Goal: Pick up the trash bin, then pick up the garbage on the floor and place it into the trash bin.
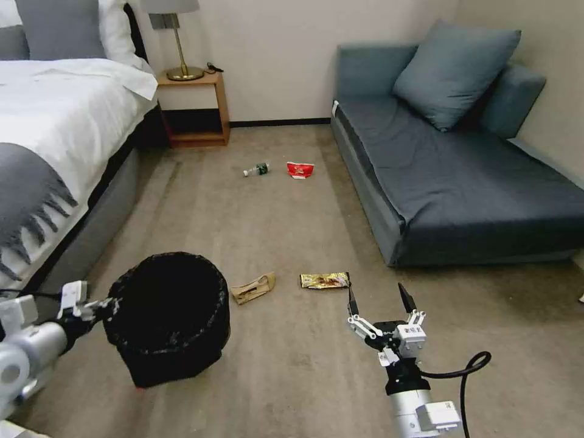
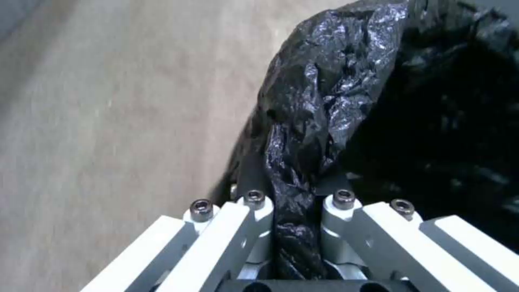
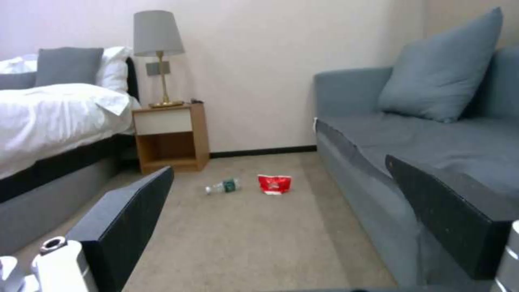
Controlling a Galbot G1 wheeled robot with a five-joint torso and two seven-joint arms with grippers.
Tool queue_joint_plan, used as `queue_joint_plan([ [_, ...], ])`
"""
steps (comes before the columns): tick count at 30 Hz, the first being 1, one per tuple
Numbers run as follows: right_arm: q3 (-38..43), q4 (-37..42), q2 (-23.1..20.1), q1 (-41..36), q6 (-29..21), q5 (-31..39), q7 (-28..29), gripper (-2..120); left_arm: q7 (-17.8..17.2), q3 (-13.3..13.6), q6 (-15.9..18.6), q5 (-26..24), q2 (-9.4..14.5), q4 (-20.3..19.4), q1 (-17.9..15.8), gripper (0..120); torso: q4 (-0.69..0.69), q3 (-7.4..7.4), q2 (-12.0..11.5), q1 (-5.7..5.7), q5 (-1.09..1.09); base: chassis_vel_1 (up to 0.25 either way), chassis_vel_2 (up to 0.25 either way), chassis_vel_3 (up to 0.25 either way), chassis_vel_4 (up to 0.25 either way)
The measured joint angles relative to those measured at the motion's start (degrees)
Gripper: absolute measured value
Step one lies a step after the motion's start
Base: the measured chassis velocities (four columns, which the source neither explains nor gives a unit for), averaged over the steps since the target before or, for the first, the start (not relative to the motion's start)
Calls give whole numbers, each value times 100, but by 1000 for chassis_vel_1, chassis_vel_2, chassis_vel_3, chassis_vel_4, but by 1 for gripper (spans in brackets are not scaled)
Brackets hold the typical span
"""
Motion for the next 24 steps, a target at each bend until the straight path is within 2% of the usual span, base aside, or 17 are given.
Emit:
queue_joint_plan([
  [4, 13, -17, -44, -9, 34, 2, -9, 100, 1, -76, 15, -88, -197, -75, 53, 6, -2, 0, 0, 0, 0, 0, 0, 0, 0],
  [24, 4, -78, -30, -112, 101, -96, -37, 100, -9, -45, 15, -246, -212, -96, -104, 6, -2, 0, -1, 0, -1, 0, 0, 0, 0],
])
